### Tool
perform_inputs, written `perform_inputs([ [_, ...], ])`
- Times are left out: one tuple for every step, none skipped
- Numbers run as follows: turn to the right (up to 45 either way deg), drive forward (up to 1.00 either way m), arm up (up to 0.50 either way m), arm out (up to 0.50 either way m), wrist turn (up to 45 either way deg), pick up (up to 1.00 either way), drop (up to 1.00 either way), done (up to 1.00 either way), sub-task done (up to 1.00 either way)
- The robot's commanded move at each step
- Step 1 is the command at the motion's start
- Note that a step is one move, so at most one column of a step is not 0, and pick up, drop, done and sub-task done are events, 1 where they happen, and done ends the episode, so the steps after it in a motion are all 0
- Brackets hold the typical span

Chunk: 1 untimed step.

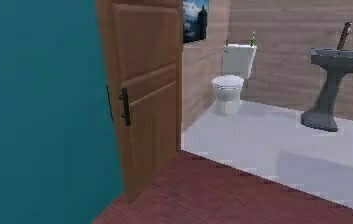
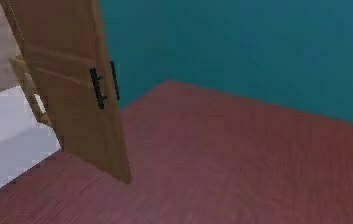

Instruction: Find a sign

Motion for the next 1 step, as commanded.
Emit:
perform_inputs([
  [45.0,0.0,0.0,0.0,0.0,0.0,0.0,0.0,0.0],
])
